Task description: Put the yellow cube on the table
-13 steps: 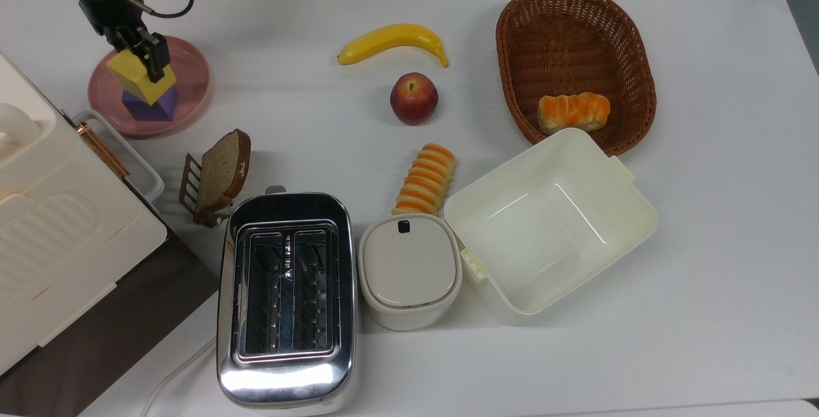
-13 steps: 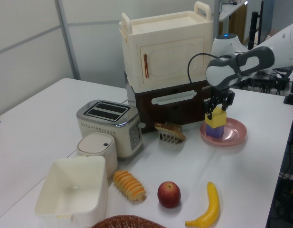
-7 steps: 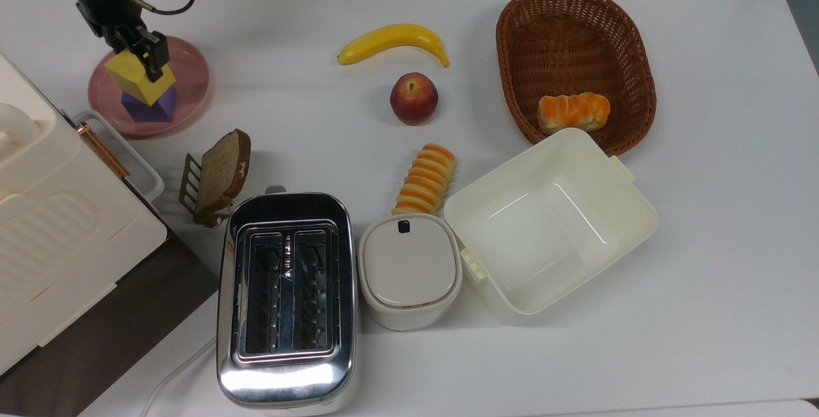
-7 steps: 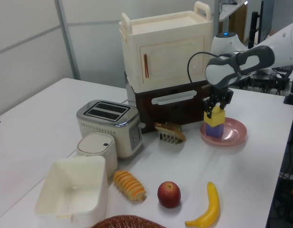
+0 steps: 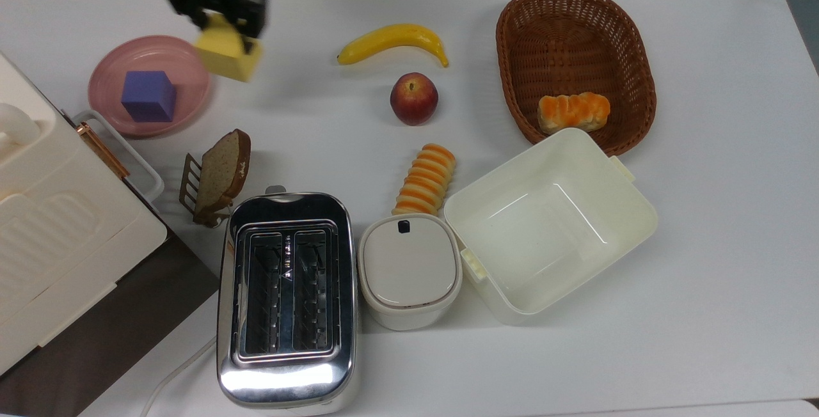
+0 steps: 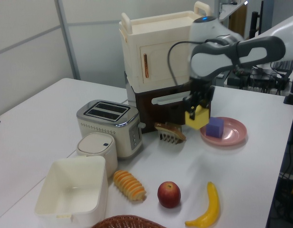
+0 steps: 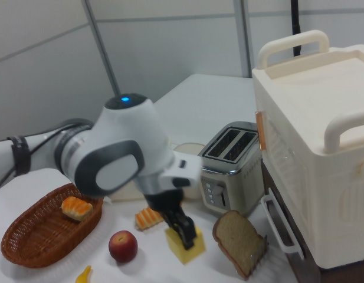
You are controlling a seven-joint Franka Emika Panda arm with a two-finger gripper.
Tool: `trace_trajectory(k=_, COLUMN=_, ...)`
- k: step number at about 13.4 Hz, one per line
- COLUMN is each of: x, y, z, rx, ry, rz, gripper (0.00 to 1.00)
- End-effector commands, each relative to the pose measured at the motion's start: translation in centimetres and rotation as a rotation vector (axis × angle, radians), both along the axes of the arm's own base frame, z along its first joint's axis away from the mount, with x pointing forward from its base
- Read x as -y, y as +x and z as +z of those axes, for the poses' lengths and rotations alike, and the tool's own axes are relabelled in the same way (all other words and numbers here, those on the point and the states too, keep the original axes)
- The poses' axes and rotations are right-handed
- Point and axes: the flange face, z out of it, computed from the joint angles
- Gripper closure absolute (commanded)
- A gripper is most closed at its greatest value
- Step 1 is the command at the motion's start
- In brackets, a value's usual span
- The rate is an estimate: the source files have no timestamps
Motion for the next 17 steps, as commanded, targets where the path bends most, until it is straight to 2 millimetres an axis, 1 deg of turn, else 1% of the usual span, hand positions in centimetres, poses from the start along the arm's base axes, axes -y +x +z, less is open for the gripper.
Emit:
trace_trajectory(k=1, x=-5.7, y=0.3, z=-0.9, rx=-0.04, ry=0.005, rz=0.055, gripper=0.95)
trace_trajectory(k=2, x=-7.0, y=0.7, z=-1.8, rx=-0.057, ry=0.006, rz=0.079, gripper=0.94)
trace_trajectory(k=4, x=-8.3, y=1.3, z=-3.1, rx=-0.071, ry=0.003, rz=0.105, gripper=0.94)
trace_trajectory(k=6, x=-8.7, y=1.9, z=-4.8, rx=-0.097, ry=-0.007, rz=0.128, gripper=0.93)
trace_trajectory(k=7, x=-9.1, y=2.7, z=-5.3, rx=-0.094, ry=-0.012, rz=0.14, gripper=0.93)
trace_trajectory(k=8, x=-9.1, y=3.4, z=-6.4, rx=-0.108, ry=-0.013, rz=0.146, gripper=0.93)
trace_trajectory(k=9, x=-9.2, y=4.0, z=-6.6, rx=-0.106, ry=-0.02, rz=0.153, gripper=0.88)
trace_trajectory(k=10, x=-9.2, y=4.4, z=-6.1, rx=-0.094, ry=-0.021, rz=0.153, gripper=0.74)
trace_trajectory(k=11, x=-9.2, y=4.4, z=-6.1, rx=-0.094, ry=-0.022, rz=0.153, gripper=0.21)
trace_trajectory(k=12, x=-9.2, y=4.4, z=-6.1, rx=-0.095, ry=-0.024, rz=0.156, gripper=0.0)
trace_trajectory(k=17, x=-9.0, y=4.3, z=-5.5, rx=-0.088, ry=-0.027, rz=0.151, gripper=0.0)
